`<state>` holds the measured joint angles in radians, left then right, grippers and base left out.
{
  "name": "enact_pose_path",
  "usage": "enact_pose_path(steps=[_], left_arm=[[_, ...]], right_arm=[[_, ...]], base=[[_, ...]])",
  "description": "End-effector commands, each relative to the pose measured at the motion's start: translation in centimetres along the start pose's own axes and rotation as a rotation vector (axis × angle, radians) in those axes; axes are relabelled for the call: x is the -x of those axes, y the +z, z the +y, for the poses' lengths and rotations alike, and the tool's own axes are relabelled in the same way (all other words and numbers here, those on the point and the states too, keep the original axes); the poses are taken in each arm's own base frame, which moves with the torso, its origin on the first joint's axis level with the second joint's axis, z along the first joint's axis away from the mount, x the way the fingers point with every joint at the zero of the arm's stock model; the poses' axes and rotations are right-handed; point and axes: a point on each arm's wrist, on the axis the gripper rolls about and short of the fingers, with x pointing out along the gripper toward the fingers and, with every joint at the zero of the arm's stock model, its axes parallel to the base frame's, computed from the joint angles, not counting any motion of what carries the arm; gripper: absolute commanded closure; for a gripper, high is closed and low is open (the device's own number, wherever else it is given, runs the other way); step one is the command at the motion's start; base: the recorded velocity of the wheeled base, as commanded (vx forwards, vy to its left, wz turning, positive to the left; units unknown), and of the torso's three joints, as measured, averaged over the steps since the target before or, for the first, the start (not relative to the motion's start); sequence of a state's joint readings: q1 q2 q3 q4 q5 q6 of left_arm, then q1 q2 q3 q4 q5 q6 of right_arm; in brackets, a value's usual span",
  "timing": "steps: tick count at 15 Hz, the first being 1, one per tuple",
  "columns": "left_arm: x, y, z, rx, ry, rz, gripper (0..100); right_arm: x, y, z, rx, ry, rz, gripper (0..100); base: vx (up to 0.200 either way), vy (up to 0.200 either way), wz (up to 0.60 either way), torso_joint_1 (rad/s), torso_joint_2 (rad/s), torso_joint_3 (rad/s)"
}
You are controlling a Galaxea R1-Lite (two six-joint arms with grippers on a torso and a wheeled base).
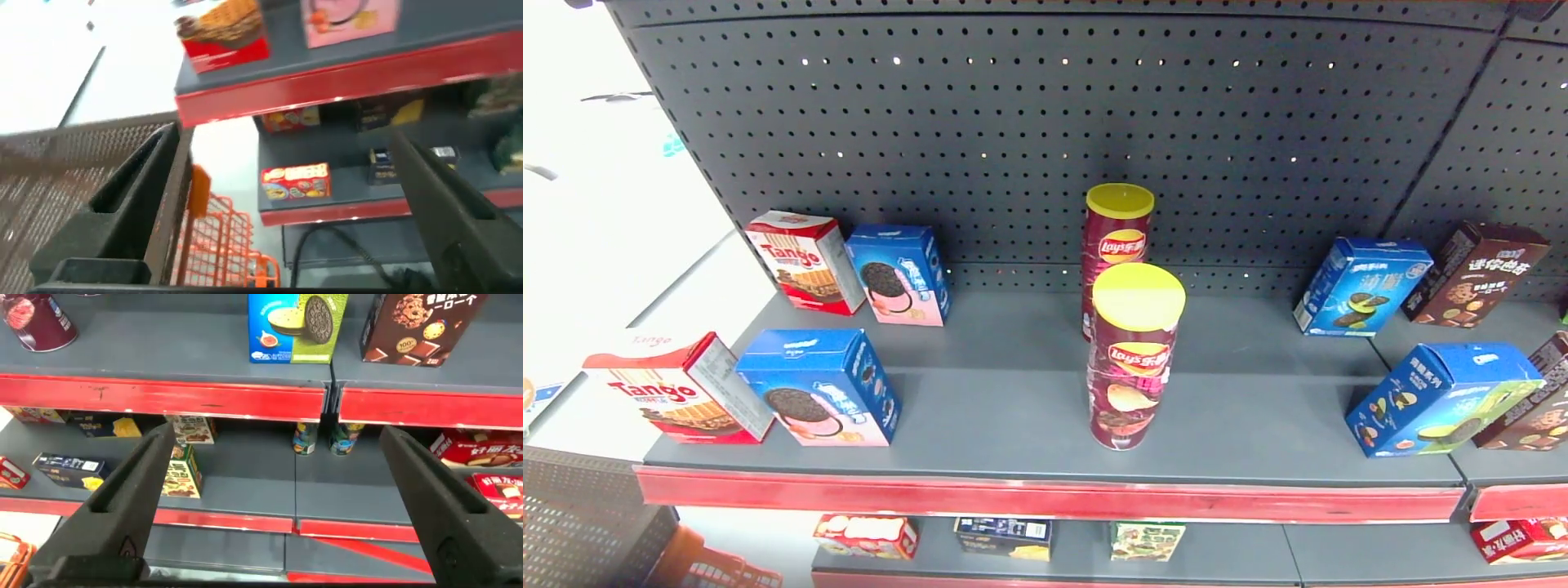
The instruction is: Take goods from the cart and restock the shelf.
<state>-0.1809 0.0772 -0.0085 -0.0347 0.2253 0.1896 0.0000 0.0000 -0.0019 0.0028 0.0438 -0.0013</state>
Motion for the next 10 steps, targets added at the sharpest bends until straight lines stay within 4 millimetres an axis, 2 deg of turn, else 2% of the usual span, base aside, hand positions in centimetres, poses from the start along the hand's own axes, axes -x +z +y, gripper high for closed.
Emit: enact_pose_path(steps=[1,4,8,10], left_arm=[[-0.1,0.0,0.0,0.02,0.022,0.008,0],[0.0,0.0,-0.1,0.071,0.009,0.009,0],[0.9,0.0,-1.1,0.103,-0.156,-0.067,0],[0.8,0.1,-1.0,0.106,-0.109,-0.082,0]], right_arm=[[0.0,0.0,0.0,0.0,0.001,0.001,0],[0.0,0.0,0.0,0.0,0.001,0.001,0],[0.0,0.0,0.0,0.0,0.001,0.001,0],[0.0,0.0,0.0,0.0,0.001,0.001,0]], base=[[0.0,0.0,0.0,0.0,0.0,0.0],[0.0,0.0,0.0,0.0,0.0,0.0],[0.0,0.0,0.0,0.0,0.0,0.0],[0.0,0.0,0.0,0.0,0.0,0.0]])
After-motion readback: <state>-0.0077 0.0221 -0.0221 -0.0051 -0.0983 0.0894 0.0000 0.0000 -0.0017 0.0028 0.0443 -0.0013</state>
